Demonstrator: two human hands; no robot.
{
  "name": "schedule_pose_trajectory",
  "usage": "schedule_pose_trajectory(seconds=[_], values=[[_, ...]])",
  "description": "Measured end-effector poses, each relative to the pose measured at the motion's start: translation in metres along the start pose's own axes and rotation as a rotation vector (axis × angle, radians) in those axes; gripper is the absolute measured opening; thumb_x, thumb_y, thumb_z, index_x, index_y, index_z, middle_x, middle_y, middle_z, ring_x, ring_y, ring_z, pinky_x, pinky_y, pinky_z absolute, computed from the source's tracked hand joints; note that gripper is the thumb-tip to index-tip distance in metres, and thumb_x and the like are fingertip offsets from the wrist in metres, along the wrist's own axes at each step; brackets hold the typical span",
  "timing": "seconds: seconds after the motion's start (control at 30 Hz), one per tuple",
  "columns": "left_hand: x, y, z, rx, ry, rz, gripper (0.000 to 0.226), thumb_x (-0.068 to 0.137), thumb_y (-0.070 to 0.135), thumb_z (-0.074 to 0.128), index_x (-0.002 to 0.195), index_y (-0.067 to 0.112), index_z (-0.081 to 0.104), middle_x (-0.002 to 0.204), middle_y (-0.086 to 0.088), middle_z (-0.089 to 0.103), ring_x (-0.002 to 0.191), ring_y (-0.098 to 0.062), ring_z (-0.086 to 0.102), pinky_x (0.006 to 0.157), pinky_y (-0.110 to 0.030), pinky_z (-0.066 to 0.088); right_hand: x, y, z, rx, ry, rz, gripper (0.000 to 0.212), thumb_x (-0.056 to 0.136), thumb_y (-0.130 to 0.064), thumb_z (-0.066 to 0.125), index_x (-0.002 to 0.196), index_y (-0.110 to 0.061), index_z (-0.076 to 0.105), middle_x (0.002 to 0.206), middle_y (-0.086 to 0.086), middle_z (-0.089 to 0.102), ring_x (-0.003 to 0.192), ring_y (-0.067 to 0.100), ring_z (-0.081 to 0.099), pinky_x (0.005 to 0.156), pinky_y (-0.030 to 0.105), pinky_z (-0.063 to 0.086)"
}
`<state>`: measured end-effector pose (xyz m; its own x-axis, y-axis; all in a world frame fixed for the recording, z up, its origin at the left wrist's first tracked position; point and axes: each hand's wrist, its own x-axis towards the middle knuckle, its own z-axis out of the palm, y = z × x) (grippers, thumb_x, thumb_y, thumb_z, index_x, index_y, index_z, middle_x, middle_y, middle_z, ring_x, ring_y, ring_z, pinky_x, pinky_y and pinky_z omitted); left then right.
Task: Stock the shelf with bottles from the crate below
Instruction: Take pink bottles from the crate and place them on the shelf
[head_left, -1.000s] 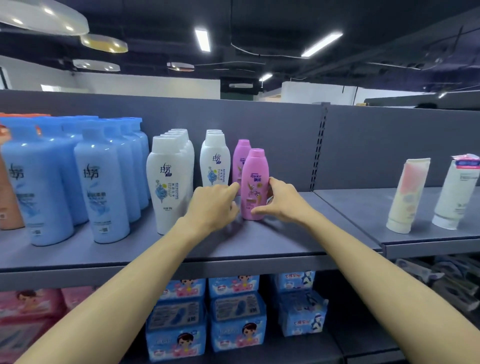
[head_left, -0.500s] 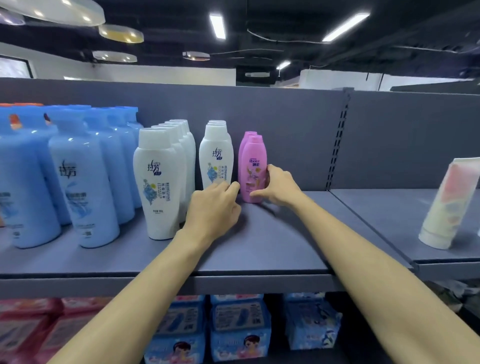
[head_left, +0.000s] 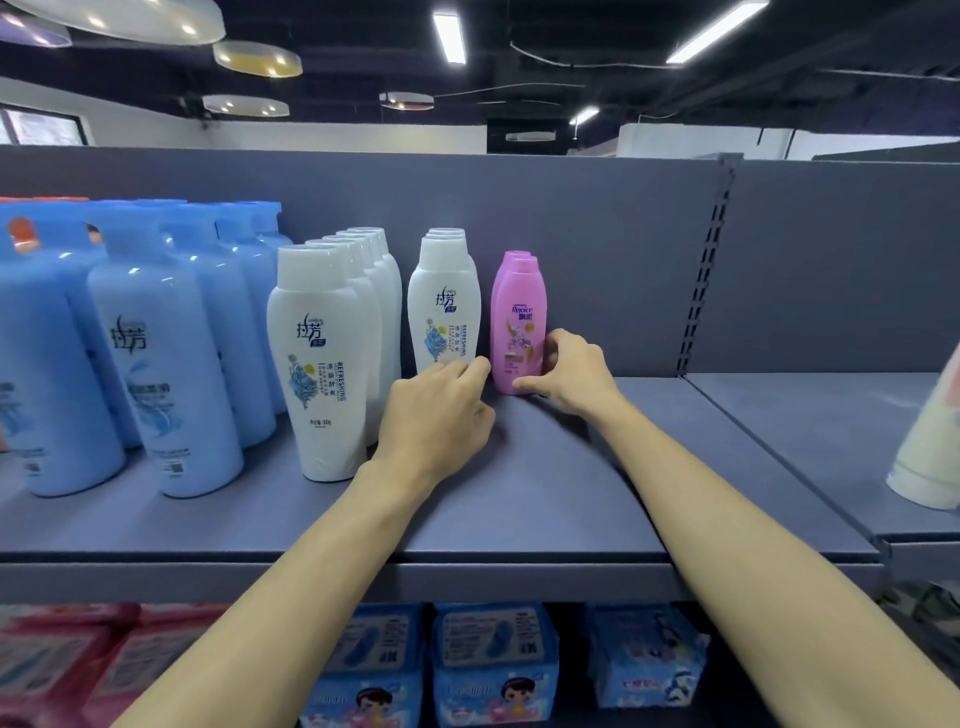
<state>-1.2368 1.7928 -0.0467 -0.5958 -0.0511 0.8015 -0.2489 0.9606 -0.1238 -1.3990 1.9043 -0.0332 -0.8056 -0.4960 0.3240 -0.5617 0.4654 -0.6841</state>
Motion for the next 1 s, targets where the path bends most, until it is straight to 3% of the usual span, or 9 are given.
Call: schedule_pose_trajectory(seconds=[0.13, 0.27, 0.4, 0.57, 1.0], values=[[0.0, -0.001, 0.001, -0.014, -0.025, -0.007, 0.014, 0.072, 0.018, 0.059, 0.077, 0.017, 0.047, 0.071, 0.002, 0.057, 0.064, -0.024, 0.054, 0.045, -0.024, 0.021, -0.005, -0.002, 0.002, -0.026, 0.044, 0.011, 0.058, 0.061, -0.032, 0.088, 0.107, -0.017, 0.056, 0.1, 0.0, 0.069, 0.094, 0.02, 0.065, 0.083, 0.039, 0.055], [-0.001, -0.006, 0.003, -0.071, -0.093, -0.021, 0.01, 0.076, 0.018, 0.057, 0.081, 0.015, 0.049, 0.077, 0.0, 0.061, 0.072, -0.027, 0.056, 0.048, -0.028, 0.029, -0.018, -0.007, -0.005, -0.087, 0.081, 0.035, 0.06, 0.064, -0.04, 0.087, 0.109, -0.015, 0.055, 0.103, 0.002, 0.065, 0.096, 0.023, 0.062, 0.08, 0.035, 0.052], [-0.001, -0.004, -0.002, -0.088, -0.148, -0.042, 0.01, 0.08, 0.021, 0.055, 0.084, 0.015, 0.049, 0.083, -0.001, 0.061, 0.075, -0.03, 0.058, 0.05, -0.03, 0.031, -0.045, -0.017, -0.011, -0.159, 0.099, -0.06, 0.043, 0.074, -0.033, 0.082, 0.104, -0.015, 0.058, 0.094, -0.002, 0.065, 0.086, 0.021, 0.063, 0.075, 0.031, 0.047], [-0.004, 0.001, -0.017, -0.059, -0.242, -0.017, 0.016, 0.085, 0.028, 0.05, 0.097, 0.018, 0.052, 0.095, -0.001, 0.063, 0.087, -0.028, 0.061, 0.056, -0.032, 0.035, -0.084, -0.025, -0.01, -0.308, 0.015, -0.115, 0.025, 0.078, -0.033, 0.073, 0.097, -0.021, 0.061, 0.098, -0.004, 0.068, 0.093, 0.021, 0.062, 0.083, 0.035, 0.053], [-0.028, -0.015, -0.091, -0.158, -0.278, 0.067, 0.017, 0.085, 0.032, 0.054, 0.091, 0.017, 0.051, 0.087, 0.001, 0.064, 0.081, -0.025, 0.059, 0.06, -0.033, 0.042, -0.152, -0.078, -0.009, -0.445, 0.016, -0.176, 0.024, 0.082, -0.037, 0.069, 0.099, -0.022, 0.059, 0.105, 0.0, 0.068, 0.091, 0.024, 0.063, 0.082, 0.038, 0.054]])
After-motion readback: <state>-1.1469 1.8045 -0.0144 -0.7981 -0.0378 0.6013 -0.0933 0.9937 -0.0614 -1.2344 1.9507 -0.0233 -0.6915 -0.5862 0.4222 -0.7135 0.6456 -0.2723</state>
